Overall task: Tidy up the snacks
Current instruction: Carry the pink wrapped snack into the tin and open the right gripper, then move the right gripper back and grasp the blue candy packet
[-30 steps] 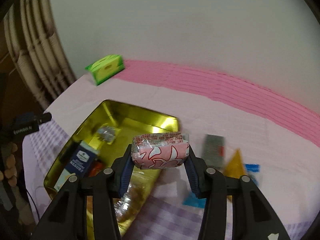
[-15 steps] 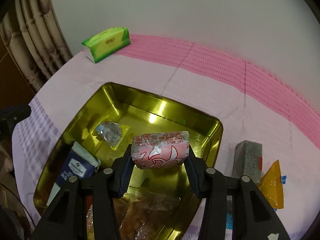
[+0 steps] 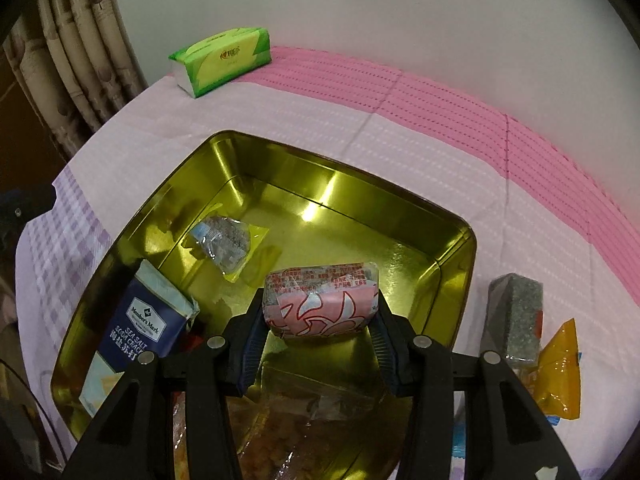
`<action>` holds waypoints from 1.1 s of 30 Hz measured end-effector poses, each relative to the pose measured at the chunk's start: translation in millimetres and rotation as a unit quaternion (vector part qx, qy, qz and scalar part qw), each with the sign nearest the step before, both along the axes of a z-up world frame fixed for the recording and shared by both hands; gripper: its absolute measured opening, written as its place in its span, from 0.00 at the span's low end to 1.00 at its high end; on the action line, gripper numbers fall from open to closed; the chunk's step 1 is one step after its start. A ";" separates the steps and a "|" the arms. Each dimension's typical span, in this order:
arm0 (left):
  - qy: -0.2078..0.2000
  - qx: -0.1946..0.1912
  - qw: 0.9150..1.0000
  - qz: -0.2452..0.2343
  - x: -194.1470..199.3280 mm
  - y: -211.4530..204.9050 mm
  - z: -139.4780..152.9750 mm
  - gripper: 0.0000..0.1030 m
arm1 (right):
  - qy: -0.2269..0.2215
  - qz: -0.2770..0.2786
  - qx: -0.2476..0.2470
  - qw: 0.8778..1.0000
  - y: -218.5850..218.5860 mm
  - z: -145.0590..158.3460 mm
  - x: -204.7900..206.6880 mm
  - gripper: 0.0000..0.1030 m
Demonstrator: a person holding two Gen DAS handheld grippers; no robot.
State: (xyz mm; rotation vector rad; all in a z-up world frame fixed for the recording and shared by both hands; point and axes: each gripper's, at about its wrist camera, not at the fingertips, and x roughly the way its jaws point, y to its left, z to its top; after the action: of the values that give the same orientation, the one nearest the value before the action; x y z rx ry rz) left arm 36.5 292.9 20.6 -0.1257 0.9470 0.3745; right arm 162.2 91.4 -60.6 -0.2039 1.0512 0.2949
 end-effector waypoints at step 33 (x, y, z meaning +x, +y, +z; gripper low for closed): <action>0.009 -0.011 1.000 -0.004 0.5 -0.8 -3.6 0.75 | -0.047 0.013 0.039 0.998 -9.1 37.1 -28.1 0.61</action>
State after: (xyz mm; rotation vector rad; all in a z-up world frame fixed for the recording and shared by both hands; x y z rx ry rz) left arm 37.0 292.1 17.1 -0.1399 0.9685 0.3586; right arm 134.1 82.4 -23.5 -0.1593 0.9422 0.3460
